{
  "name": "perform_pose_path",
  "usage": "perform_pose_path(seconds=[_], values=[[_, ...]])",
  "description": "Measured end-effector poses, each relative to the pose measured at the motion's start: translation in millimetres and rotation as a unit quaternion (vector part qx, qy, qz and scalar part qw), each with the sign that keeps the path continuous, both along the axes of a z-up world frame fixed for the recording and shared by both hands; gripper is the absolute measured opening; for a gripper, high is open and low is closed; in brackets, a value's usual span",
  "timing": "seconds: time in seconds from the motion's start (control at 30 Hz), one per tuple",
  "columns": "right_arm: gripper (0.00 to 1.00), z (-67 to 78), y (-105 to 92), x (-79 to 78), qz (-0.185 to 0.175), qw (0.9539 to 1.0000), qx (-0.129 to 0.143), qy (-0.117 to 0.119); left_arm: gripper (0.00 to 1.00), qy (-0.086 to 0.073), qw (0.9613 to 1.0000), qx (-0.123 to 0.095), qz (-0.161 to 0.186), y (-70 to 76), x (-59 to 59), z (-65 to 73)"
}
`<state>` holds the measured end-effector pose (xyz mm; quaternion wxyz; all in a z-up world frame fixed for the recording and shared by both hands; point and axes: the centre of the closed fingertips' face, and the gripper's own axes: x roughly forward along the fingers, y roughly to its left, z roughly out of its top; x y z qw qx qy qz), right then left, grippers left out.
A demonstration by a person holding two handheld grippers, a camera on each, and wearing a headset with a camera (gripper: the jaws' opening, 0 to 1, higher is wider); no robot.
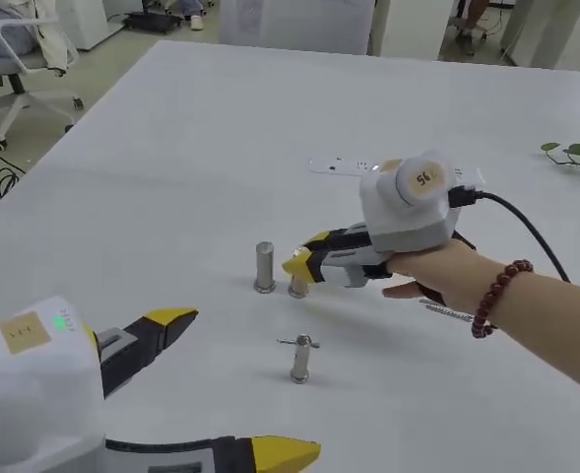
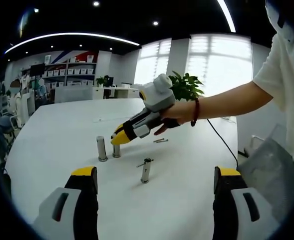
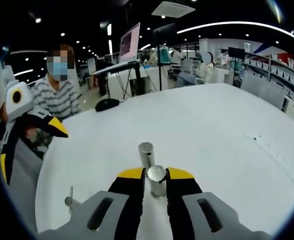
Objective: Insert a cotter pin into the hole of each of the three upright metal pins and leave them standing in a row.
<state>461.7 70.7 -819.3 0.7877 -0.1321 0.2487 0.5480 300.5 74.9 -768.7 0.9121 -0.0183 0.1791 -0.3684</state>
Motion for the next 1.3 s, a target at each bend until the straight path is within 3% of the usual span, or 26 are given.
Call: perform_pose_path(seconds=[0.83,1.3], values=[[0.13,0.2,-0.3,2.4,-0.007,0.9999,-0.005,-0.009,0.96,0.002,1.0000,0.003,0.002,0.8,0.3,-0.4],[0.13,14.9,-11.7,-16.0,-0.004,0.9996,-0.011,-0.026,0.96,0.001,1.0000,0.003,0.000,-2.7,-1.1,-0.1]])
